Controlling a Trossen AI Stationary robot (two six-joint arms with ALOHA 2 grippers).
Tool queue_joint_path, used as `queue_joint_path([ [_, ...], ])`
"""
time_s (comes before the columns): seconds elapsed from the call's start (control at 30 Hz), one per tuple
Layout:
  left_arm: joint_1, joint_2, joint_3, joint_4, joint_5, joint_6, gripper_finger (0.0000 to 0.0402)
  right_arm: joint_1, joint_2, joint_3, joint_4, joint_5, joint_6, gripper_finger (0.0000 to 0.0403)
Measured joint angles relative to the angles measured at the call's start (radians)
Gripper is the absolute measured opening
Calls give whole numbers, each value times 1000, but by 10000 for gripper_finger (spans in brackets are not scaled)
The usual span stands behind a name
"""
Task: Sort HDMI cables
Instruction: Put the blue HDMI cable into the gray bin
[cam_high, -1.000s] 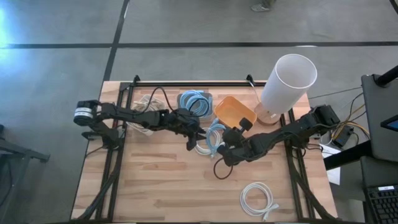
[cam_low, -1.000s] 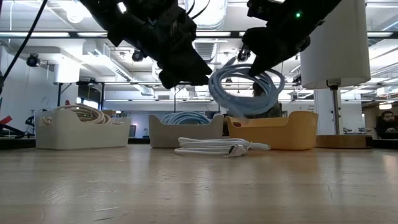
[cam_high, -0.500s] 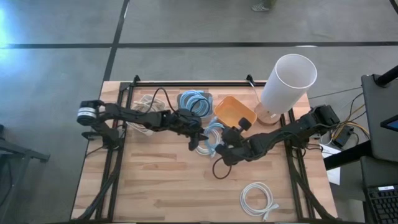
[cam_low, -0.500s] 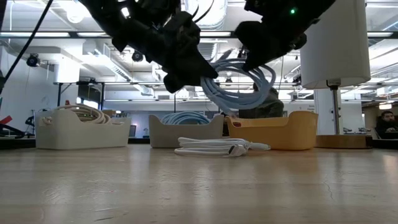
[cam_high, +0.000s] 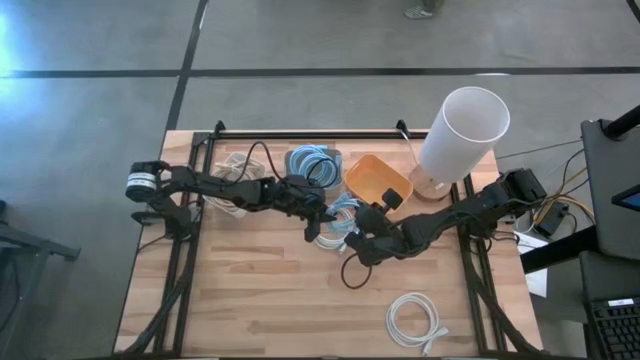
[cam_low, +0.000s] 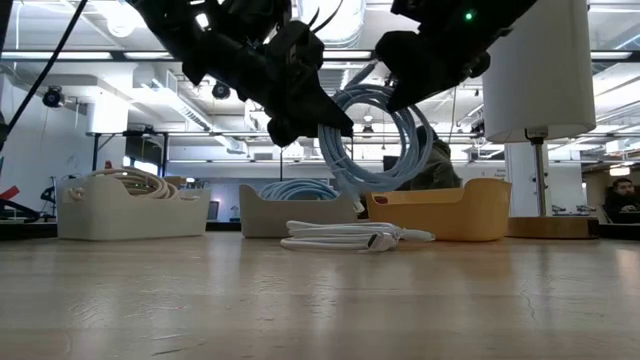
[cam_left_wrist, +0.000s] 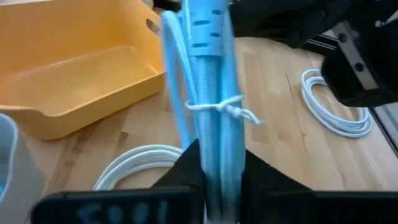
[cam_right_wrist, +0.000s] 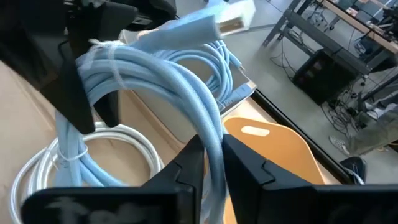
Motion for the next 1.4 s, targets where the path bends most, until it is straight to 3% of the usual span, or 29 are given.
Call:
queue_joint_path([
  [0.1,-1,0,0,1,3,4,32,0,0,0,0,-1,0,75],
  [0.4,10,-6,0,-8,11,4,43,-1,0,-2,0,-89,3,130],
  [0.6,47,-10,51,-154,13,26,32,0,0,-9,-1,-109,3,150],
  [1.07,135,-47,253,-505,10,146,34,0,0,-16,-9,-110,48,160],
  [1.27,238,-48,355,-674,6,262,37,0,0,-32,-8,-127,60,161],
  [1.4,336,-49,365,-682,43,305,31,0,0,-48,-8,-160,74,156],
])
